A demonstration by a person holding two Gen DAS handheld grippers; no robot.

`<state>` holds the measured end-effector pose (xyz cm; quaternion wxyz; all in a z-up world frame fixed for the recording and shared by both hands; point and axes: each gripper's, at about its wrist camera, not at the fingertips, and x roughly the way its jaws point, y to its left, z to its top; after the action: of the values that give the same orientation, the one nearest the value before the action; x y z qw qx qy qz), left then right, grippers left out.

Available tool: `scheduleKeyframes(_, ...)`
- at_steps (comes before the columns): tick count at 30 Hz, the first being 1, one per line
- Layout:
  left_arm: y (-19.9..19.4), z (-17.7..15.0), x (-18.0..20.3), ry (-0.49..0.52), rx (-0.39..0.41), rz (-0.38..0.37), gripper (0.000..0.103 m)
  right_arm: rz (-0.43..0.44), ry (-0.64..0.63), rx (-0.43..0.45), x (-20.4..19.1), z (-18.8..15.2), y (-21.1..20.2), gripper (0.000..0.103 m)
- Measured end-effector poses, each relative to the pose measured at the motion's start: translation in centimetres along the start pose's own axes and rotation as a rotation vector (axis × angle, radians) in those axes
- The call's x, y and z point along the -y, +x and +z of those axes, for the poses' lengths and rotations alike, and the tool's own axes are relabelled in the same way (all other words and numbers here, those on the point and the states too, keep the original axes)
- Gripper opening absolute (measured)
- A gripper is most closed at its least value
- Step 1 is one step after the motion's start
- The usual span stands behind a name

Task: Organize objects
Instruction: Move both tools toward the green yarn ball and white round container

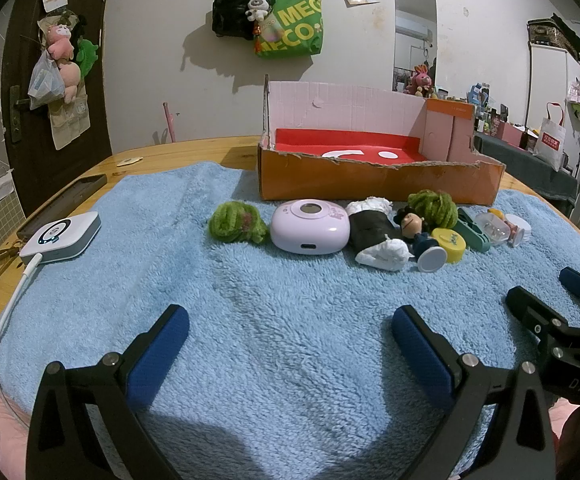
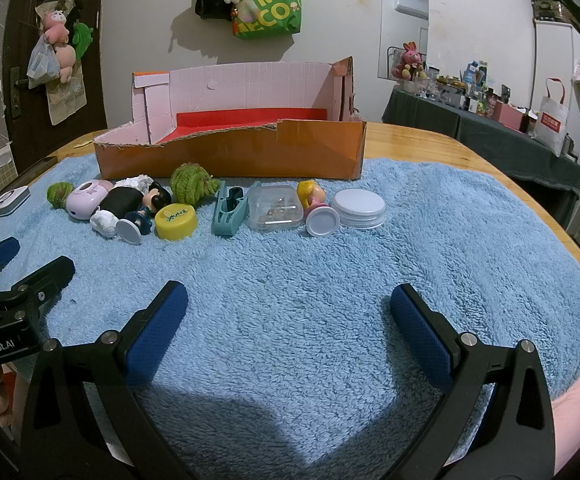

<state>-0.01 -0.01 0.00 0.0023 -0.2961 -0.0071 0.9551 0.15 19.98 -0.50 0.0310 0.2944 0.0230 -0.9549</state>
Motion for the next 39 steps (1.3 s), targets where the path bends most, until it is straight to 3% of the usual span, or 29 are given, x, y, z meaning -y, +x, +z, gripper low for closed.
scheduleKeyframes(9,0.0,0.0,0.0,0.001,-0.002,0.000,0.103,0.000,0.000,0.002,0.0,-0.1,-0.1,0.103)
scheduleKeyframes(16,0.3,0.8,-0.1,-0.004,-0.050,-0.018,0.103,0.007,-0.010,-0.024,0.1,0.4,0.0,0.103)
scheduleKeyframes(22,-0.5,3.0,-0.8,0.001,-0.060,-0.069,0.103,0.003,-0.035,0.002,-0.1,2.1,-0.5,0.103)
scheduleKeyframes(27,0.2,5.8,-2.2,0.003,-0.119,-0.142,0.103,0.016,0.002,-0.012,1.6,5.0,-0.1,0.103)
scheduleKeyframes(33,2.2,8.0,-5.1,0.048,-0.212,-0.183,0.103,0.026,0.031,-0.083,4.7,7.8,1.8,0.103)
scheduleKeyframes(39,3.7,8.9,-6.9,0.180,-0.245,-0.166,0.103,0.036,-0.099,-0.198,7.2,9.1,4.3,0.103)
